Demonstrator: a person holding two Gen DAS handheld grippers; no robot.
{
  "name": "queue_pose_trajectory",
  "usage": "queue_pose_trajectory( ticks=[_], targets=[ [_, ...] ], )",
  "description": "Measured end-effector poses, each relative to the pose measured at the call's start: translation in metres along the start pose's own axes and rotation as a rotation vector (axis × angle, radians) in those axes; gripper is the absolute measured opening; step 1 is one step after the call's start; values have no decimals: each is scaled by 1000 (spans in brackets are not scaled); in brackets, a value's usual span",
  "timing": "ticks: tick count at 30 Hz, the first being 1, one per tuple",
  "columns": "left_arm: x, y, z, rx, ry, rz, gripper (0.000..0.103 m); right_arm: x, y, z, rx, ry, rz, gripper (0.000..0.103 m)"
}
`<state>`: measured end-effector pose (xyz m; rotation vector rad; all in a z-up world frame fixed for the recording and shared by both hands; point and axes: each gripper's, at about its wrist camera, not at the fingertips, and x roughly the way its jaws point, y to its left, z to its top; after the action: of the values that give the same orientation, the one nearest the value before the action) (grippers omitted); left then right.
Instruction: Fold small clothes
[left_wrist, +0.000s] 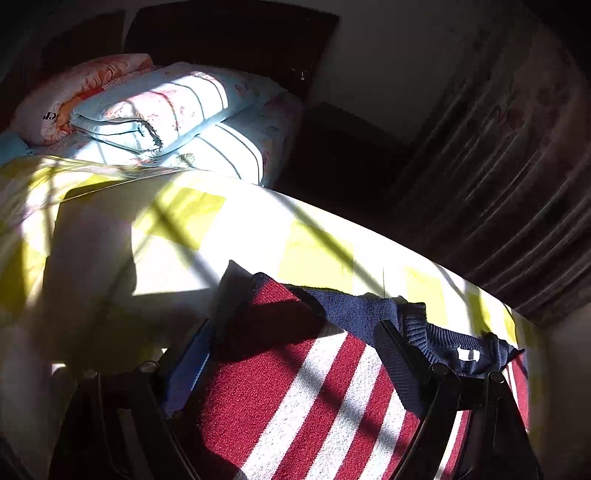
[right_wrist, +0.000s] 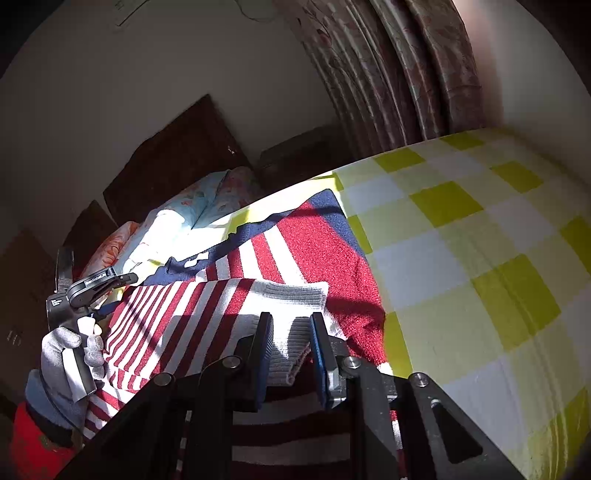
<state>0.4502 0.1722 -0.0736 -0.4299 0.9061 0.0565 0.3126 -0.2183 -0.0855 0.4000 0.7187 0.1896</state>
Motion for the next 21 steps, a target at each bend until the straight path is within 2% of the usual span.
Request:
queue_pose_trajectory(
  ticks=[1,8,10,13,15,17,20,21],
  targets=[
    [-7,1,-5,-1,-5,-18,103,0,0,0,1,1,3,20],
    [-61,-6,-66,88,-109,-2,103,-3,-1,0,8,-13,2,20],
    [-69,-16,-84,160,-112,-4,103,-9,-2,0,17,-53,8,20],
    [-72,-32,-108,285,-123,41,103,-13,1,0,-3,-73,41,20],
    [-66,-36,-111,326,-88,53,103,-11,8,-1,-41,-60,66,20],
    [-62,-30,-108,297,-66,40,103,-6,17,-2,-86,-23,84,20],
    [-59,-30,-106,303,-49,7,103,14,21,-4,-108,85,41,20],
    [-58,-32,-108,308,-48,15,103,16,21,-3,-108,88,40,20]
  ],
)
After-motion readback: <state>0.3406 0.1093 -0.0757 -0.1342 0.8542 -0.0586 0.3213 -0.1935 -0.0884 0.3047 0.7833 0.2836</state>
